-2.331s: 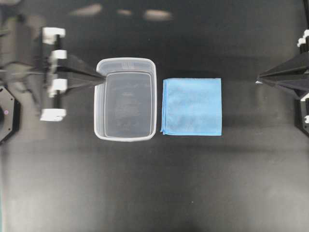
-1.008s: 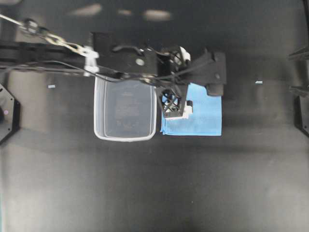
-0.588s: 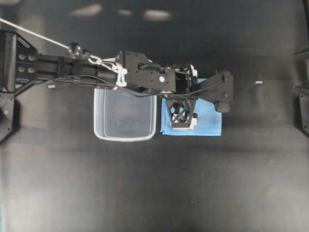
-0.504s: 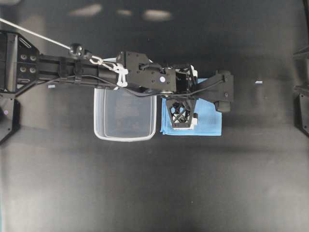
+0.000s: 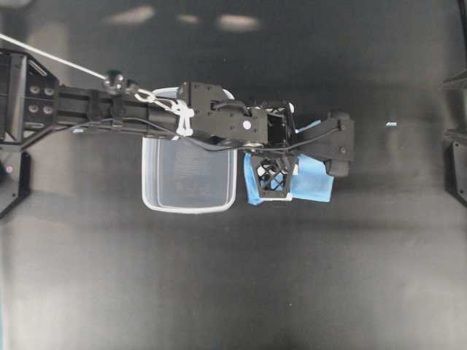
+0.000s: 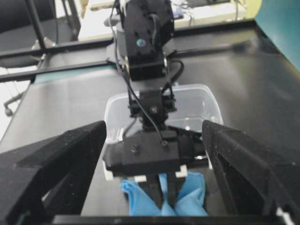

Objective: Place the blue towel into the container with the left arm.
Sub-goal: 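Lift the towel with the left gripper and carry it left over the container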

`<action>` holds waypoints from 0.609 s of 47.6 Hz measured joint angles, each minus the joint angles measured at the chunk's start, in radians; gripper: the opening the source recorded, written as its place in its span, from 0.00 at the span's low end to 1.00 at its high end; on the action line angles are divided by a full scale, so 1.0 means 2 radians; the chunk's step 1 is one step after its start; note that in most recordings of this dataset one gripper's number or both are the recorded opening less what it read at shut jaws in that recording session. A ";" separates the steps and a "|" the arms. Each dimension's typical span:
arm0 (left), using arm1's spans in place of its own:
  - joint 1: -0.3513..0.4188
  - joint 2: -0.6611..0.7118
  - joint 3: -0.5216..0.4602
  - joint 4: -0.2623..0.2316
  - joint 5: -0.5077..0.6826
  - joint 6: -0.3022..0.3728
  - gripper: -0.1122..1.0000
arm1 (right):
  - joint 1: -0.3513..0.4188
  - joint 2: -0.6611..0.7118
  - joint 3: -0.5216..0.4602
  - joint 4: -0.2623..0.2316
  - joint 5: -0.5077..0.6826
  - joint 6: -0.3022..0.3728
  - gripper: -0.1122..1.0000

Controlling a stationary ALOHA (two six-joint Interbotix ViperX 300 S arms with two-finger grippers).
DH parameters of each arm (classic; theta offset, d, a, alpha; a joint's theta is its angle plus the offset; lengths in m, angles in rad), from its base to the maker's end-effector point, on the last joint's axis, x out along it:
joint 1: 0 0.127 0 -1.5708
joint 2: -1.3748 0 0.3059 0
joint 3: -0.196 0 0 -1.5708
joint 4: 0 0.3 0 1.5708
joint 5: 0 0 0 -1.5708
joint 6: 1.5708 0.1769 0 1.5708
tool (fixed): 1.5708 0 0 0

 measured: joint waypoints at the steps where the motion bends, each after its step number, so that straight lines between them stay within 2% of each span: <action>1: -0.001 -0.003 0.000 0.000 0.000 0.003 0.15 | 0.000 0.001 0.000 0.000 0.000 0.000 0.81; 7: 0.001 -0.035 -0.008 0.000 0.012 0.023 0.15 | 0.000 0.000 0.000 0.000 -0.001 0.000 0.81; 18: 0.002 -0.132 -0.010 0.000 0.079 0.026 0.15 | 0.000 0.000 -0.001 0.000 -0.002 0.000 0.81; 29: 0.005 -0.235 0.043 0.001 0.143 0.028 0.15 | 0.000 0.000 -0.001 0.000 -0.021 0.000 0.81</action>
